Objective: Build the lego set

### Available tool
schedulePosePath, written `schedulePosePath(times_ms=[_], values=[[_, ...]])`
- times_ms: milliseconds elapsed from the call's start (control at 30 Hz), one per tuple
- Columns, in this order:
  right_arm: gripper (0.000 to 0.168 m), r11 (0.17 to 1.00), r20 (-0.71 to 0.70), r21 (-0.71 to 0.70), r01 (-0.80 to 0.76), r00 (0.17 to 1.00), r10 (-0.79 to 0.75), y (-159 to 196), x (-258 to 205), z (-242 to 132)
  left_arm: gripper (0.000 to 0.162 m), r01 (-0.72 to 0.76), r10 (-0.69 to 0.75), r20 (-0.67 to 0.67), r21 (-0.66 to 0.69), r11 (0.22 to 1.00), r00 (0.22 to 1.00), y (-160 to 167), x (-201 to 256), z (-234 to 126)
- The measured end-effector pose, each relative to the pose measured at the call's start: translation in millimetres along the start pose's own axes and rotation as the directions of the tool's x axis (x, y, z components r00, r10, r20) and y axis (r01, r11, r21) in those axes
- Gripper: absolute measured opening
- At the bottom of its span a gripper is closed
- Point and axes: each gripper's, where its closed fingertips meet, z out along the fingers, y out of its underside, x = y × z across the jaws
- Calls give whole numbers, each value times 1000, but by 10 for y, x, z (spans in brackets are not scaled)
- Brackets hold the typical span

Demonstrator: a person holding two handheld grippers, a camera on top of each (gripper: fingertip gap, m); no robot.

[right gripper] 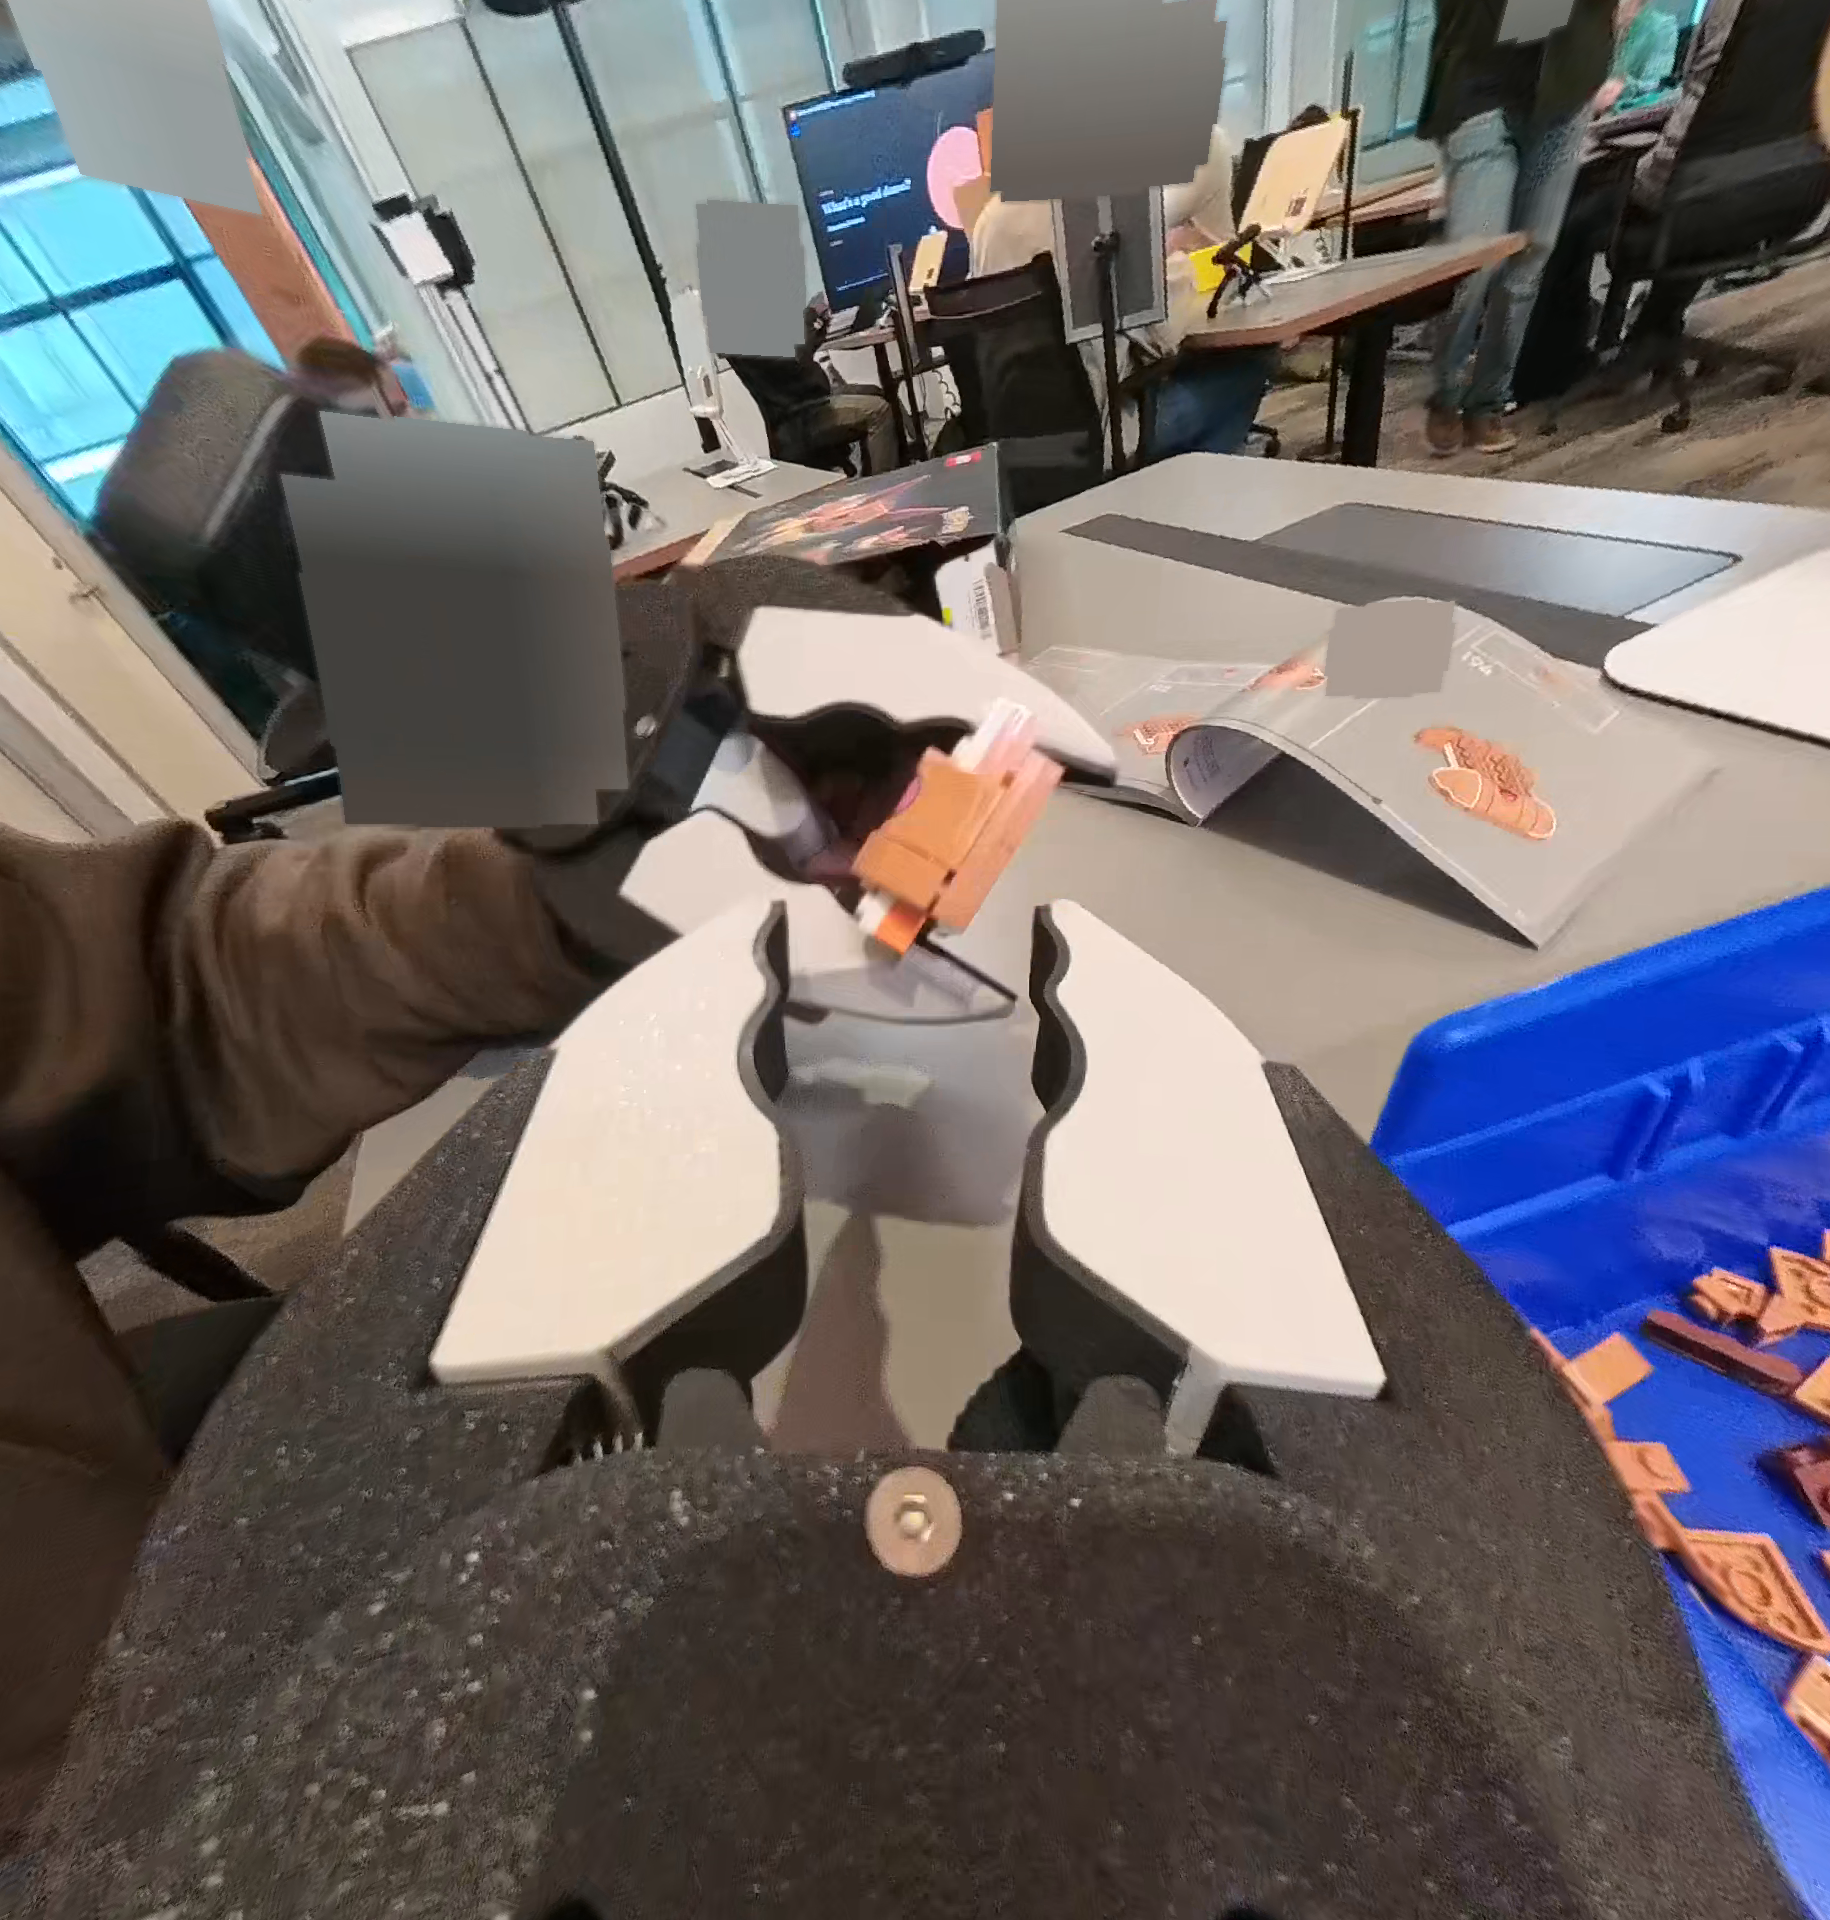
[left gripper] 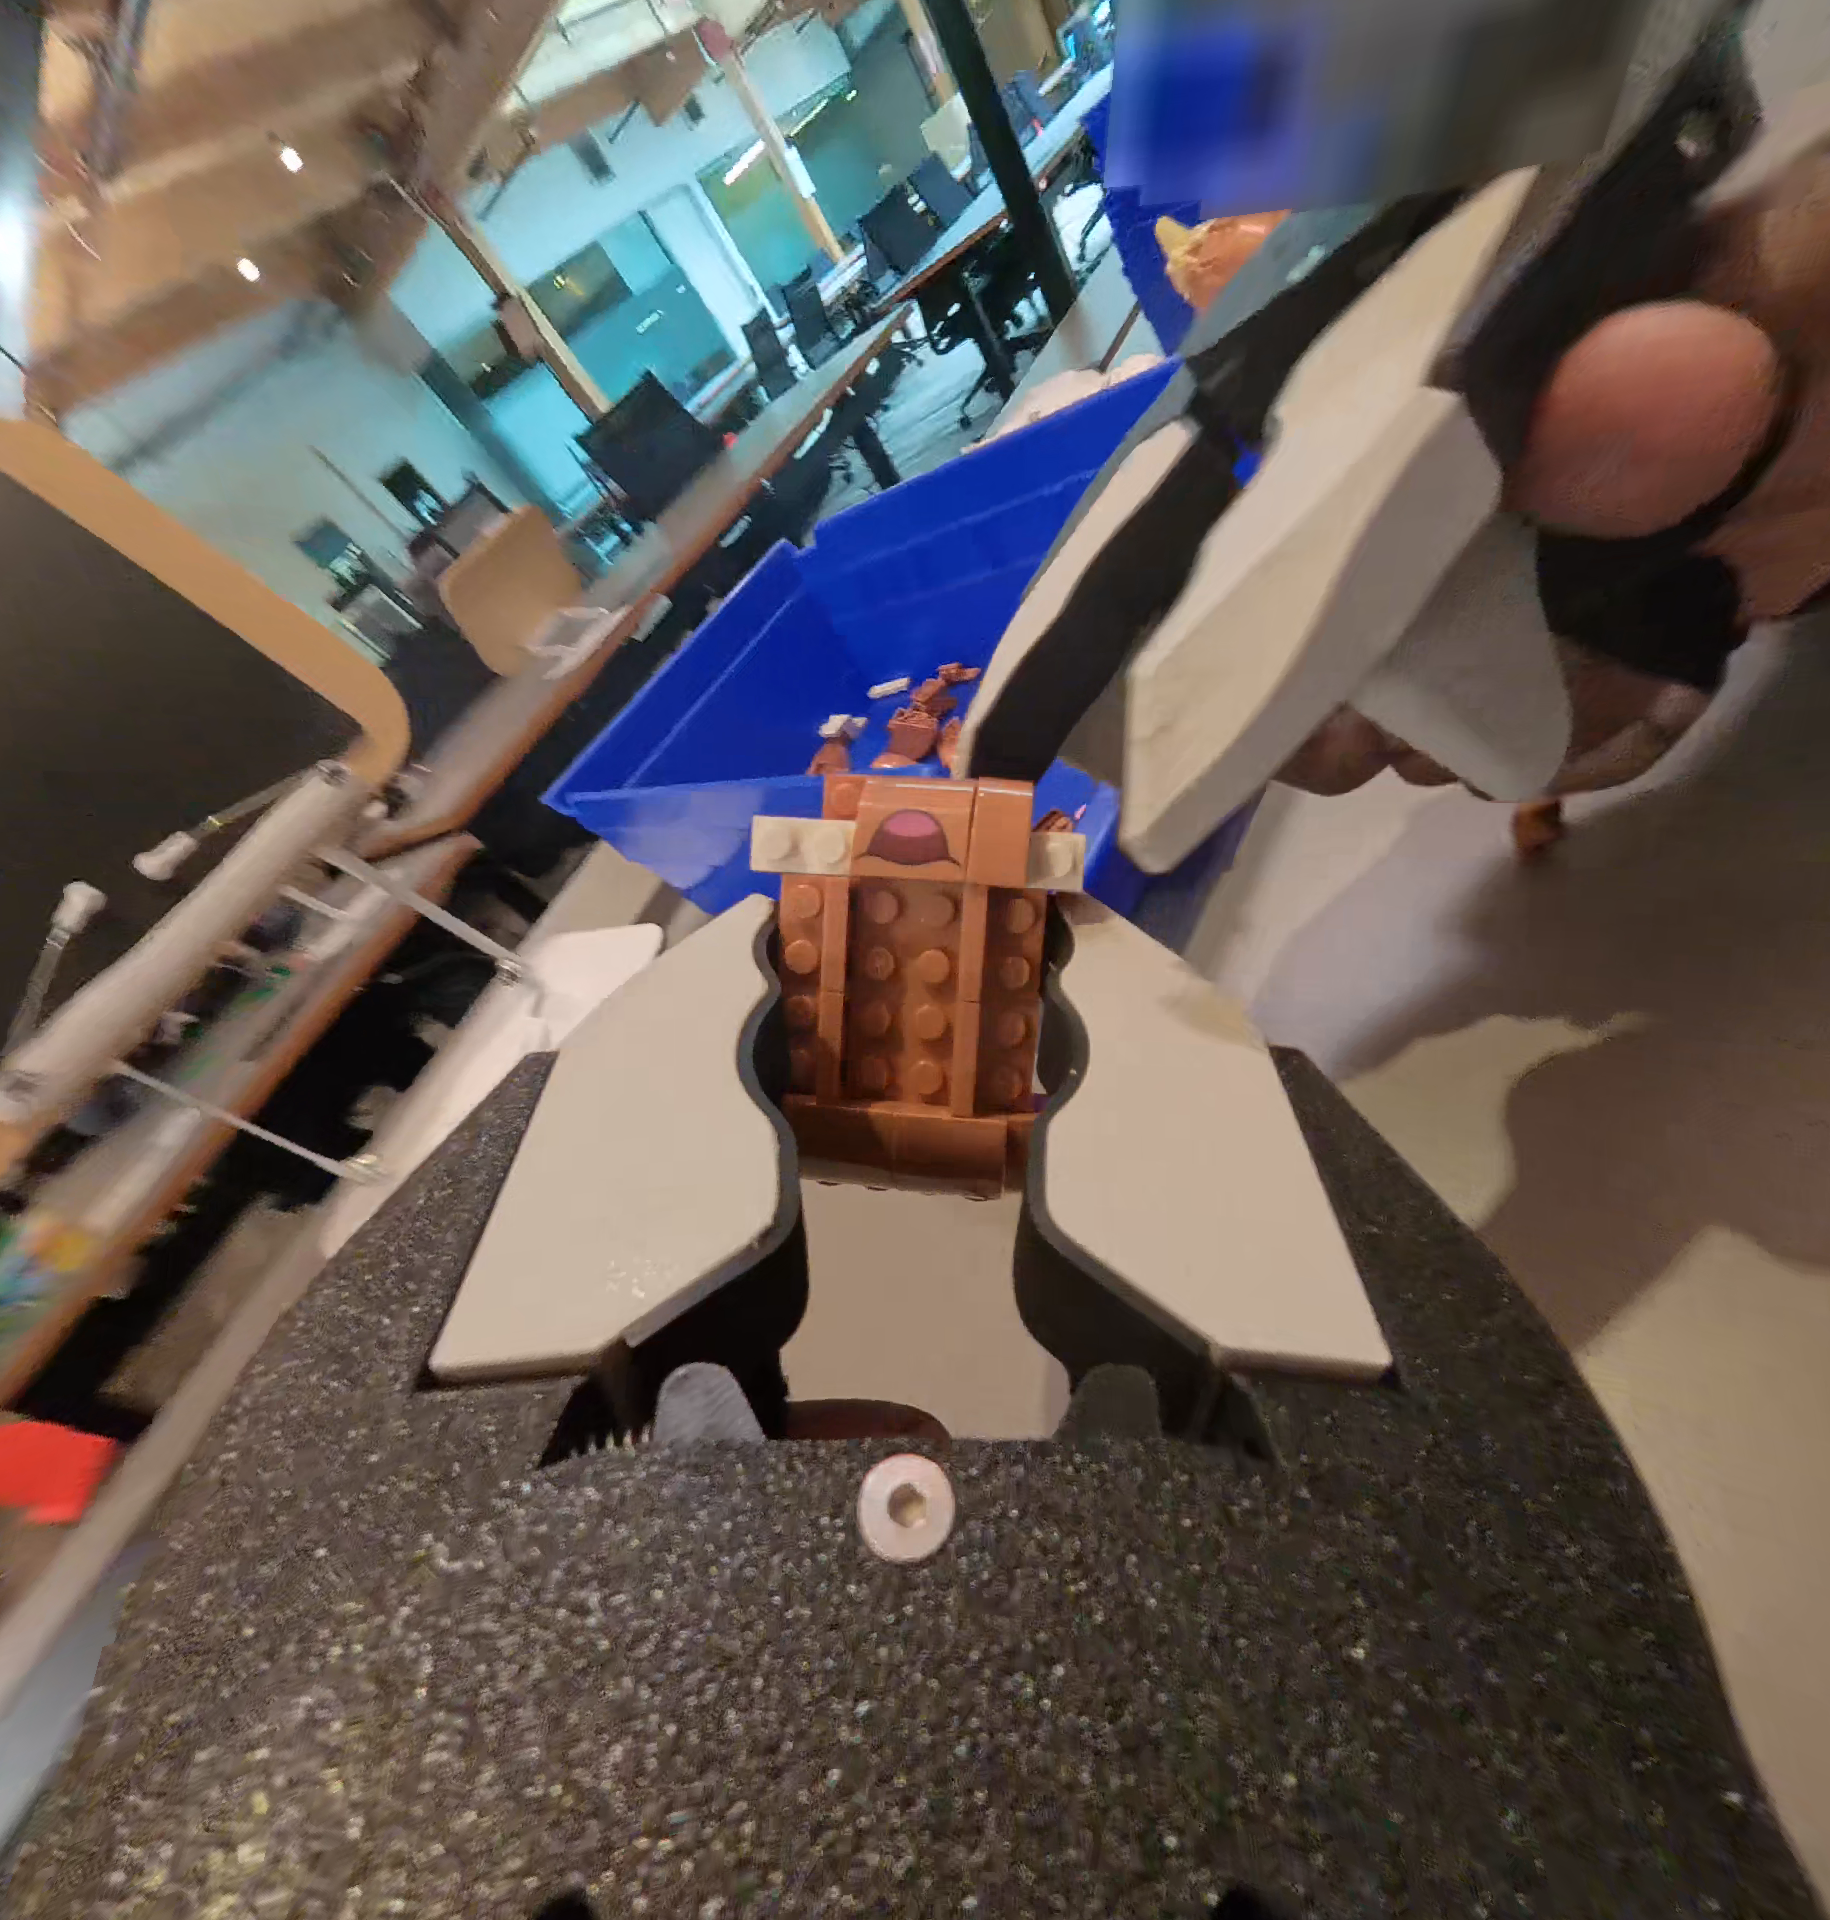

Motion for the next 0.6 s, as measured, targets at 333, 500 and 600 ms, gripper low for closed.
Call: schedulePosePath(times_ms=[333, 500, 600], values=[[24, 1000, 48, 7, -11, 999, 11, 15, -27, -24, 45, -189, 184, 138, 19, 982, 973, -106, 13, 17], [24, 999, 95, 25, -32, 995, 29, -12, -55, -50, 45, -210, 202, 154, 36, 977, 967, -141, 9, -1], [28, 998, 110, 32, -51, 993, 47, -27, -57, -56, 45, -209, 199, 167, 40, 977, 966, -147, -10, -11]])
